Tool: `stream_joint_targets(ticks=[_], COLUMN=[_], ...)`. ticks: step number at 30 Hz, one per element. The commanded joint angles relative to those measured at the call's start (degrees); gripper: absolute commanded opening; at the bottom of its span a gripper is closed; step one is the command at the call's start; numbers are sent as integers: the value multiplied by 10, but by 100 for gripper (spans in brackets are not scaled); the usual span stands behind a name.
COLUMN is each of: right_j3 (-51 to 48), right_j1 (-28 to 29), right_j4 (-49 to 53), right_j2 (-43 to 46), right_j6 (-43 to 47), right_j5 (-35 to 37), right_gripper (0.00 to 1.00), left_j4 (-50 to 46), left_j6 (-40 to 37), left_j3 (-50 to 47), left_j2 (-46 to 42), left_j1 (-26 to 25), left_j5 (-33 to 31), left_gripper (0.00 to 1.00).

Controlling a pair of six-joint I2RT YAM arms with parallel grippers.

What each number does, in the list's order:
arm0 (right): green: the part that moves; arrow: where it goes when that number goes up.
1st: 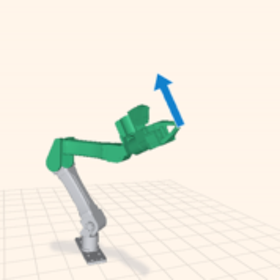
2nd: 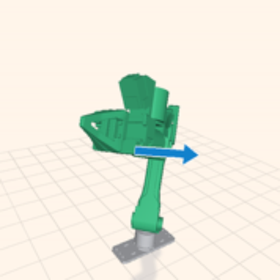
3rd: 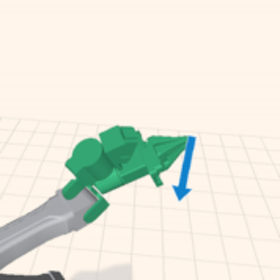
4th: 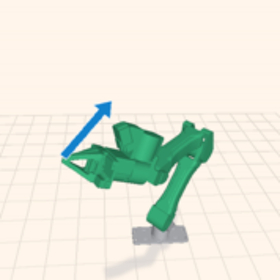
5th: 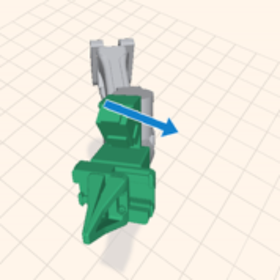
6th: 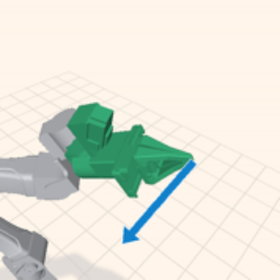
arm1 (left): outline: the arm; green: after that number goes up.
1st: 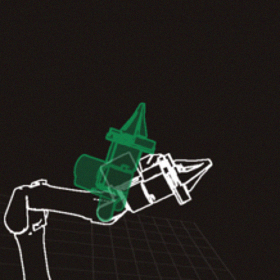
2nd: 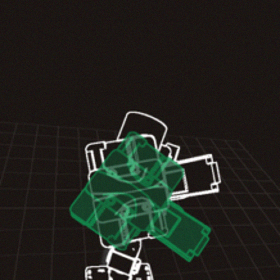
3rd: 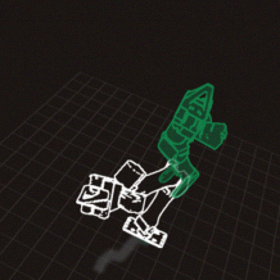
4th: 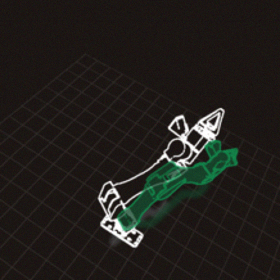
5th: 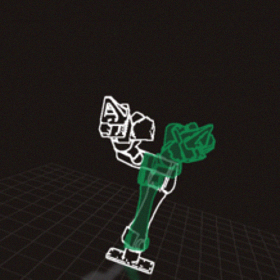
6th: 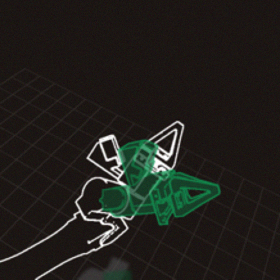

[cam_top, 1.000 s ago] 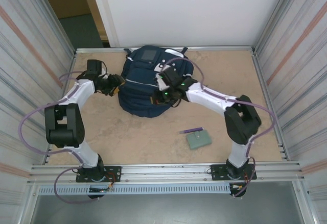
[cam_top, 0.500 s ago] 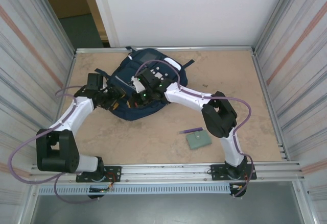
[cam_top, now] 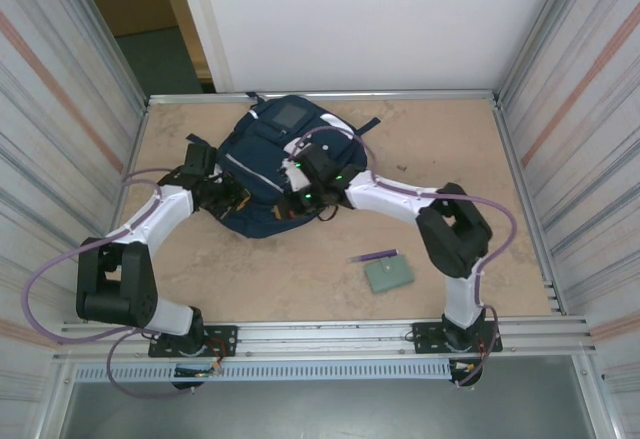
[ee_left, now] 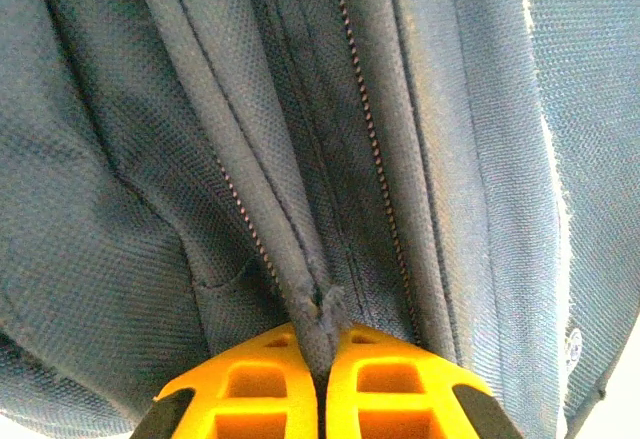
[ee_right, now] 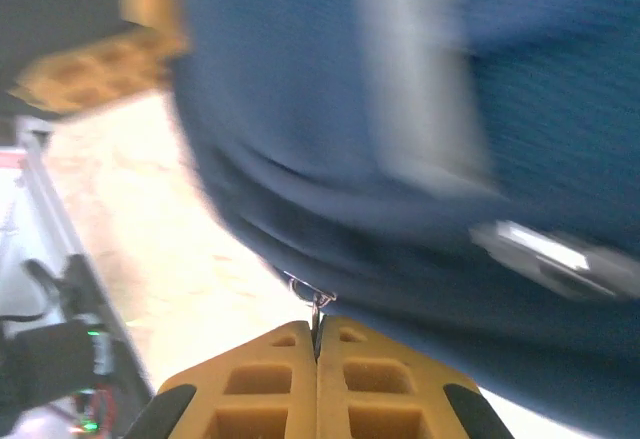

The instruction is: Pack the student bag

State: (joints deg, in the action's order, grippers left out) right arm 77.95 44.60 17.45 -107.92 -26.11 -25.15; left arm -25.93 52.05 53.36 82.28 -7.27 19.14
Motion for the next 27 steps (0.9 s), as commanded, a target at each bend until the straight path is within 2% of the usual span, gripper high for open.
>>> stream_joint_targets(ticks=[1,4,7,10,12,13,14,16,17,19,24,27], right_j3=[-41,-55,-30,-7,6,7,6,-2,-7,-16,-28,-32], right_j1=[-71,-132,-187,-212,-214,-212,-207,-195,-186,-165,-80,-39], right_j4=[93,91,82,67,67,65,63,61,61,65,72,55], right_j2=[52,50,25,10,7,11,17,33,46,71,135,157], right_j6=[79,95,79,61,60,62,62,69,75,96,159,174], right_j5=[58,77,63,65,56,49,47,47,52,70,193,241], right_gripper=[0,0,0,1,6,8,10,21,27,35,47,50], left_j4=[1,0,-7,-9,-10,-9,-10,-22,-29,-45,-78,-87], left_j6=[-39,-62,-85,-98,-109,-116,-123,-129,-132,-134,-124,-114], left_j3=[22,26,30,30,30,30,32,35,37,46,88,107], left_j2=[-7,0,8,12,11,9,4,-10,-19,-33,-34,-21], left_j1=[34,40,41,43,45,45,45,46,46,47,45,37], left_j5=[-19,-2,9,26,43,53,60,60,59,51,44,29], left_gripper=[0,0,0,0,0,0,11,39,45,49,50,50])
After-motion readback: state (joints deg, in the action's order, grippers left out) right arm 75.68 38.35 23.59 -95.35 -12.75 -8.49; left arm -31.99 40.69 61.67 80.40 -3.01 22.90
